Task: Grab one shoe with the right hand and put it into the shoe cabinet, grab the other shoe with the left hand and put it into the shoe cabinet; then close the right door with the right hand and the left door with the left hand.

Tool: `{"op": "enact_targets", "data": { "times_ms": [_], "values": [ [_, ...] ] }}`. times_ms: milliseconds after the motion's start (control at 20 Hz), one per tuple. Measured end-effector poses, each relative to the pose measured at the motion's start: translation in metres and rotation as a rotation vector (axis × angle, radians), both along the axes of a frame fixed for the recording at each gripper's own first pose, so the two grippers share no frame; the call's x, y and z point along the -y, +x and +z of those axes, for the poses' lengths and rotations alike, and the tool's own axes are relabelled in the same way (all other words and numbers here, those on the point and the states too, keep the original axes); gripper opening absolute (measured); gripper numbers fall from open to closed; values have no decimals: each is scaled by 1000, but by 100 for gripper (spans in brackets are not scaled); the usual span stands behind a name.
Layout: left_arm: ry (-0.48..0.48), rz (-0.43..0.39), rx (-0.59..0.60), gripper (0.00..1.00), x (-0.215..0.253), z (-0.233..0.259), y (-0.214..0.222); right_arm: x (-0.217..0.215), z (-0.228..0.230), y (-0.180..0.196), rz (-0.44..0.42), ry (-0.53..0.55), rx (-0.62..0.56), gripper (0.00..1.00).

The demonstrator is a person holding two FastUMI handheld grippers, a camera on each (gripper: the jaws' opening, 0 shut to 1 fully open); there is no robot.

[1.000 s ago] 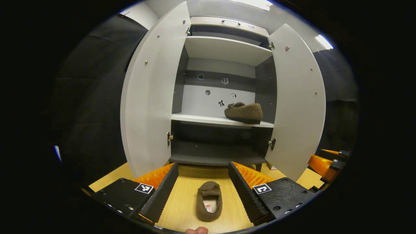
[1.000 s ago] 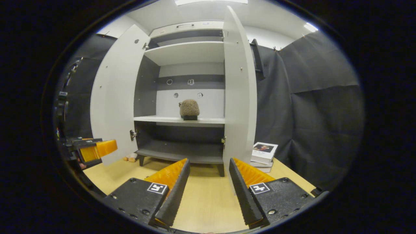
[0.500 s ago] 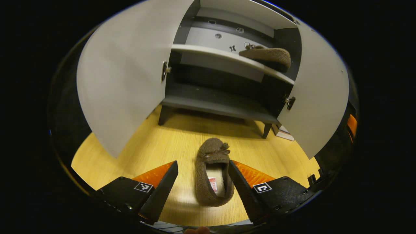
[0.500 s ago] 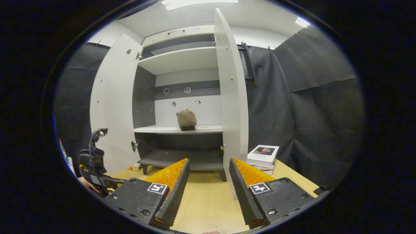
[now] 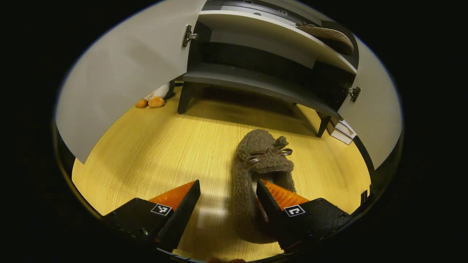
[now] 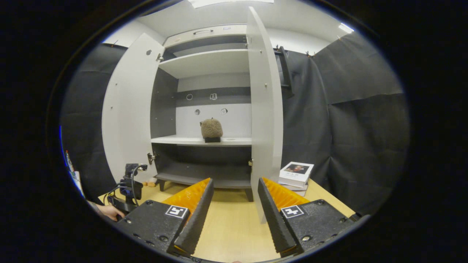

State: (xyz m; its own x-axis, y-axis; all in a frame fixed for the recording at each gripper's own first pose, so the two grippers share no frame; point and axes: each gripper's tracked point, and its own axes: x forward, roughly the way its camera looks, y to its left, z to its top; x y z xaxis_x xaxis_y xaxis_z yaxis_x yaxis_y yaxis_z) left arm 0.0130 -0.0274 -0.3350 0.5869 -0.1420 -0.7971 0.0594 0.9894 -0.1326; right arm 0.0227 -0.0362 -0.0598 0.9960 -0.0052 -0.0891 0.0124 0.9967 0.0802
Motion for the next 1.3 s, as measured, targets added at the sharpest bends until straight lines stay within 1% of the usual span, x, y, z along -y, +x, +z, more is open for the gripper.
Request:
{"op": "enact_targets", "data": {
  "times_ms": [100, 250, 350, 450, 500, 550, 700, 800, 900, 950, 1050, 1100, 1150, 1200, 1300],
  "values": [
    [-10, 6, -13, 95, -1, -8, 4, 0, 0, 1, 1, -9, -2, 79],
    [-60, 7, 3, 93, 4, -14, 12, 1, -2, 2, -4, -17, -11, 79],
    [-93, 15, 26, 83, 9, -15, 16, 1, -4, 2, -6, -12, -20, 79],
    [-159, 25, 46, 67, 22, -14, 20, 1, -6, 2, -9, -9, -30, 79],
    [-149, 52, 58, 29, 22, -15, 22, 2, -7, 2, -11, -9, -33, 79],
    [-121, 74, 71, 14, 18, -16, 24, 3, -7, 1, -13, -10, -35, 79],
    [-51, 70, 111, 4, 14, -4, 22, 3, -8, 0, -10, -9, -37, 79],
    [-49, 37, 200, 4, 19, 33, 26, 4, -9, 1, -5, -12, -40, 79],
    [-50, 9, 323, 4, 26, 87, 38, 4, -8, 1, -3, -14, -38, 79],
    [-45, 1, 383, 4, 28, 118, 49, 3, -9, 2, 1, -13, -38, 79],
    [-45, 12, 503, 4, 30, 177, 79, 1, -8, 2, 10, -5, -33, 80],
    [-48, 20, 552, 4, 30, 202, 97, 0, -8, 3, 15, 1, -30, 84],
    [-54, 28, 600, 3, 31, 226, 117, -1, -6, 2, 19, 6, -25, 85],
    [-59, 32, 633, 4, 32, 242, 136, -2, -5, 2, 25, 10, -17, 92],
    [-45, 41, 696, 4, 33, 263, 176, -3, -2, 2, 30, 7, -5, 94]
  ]
}}
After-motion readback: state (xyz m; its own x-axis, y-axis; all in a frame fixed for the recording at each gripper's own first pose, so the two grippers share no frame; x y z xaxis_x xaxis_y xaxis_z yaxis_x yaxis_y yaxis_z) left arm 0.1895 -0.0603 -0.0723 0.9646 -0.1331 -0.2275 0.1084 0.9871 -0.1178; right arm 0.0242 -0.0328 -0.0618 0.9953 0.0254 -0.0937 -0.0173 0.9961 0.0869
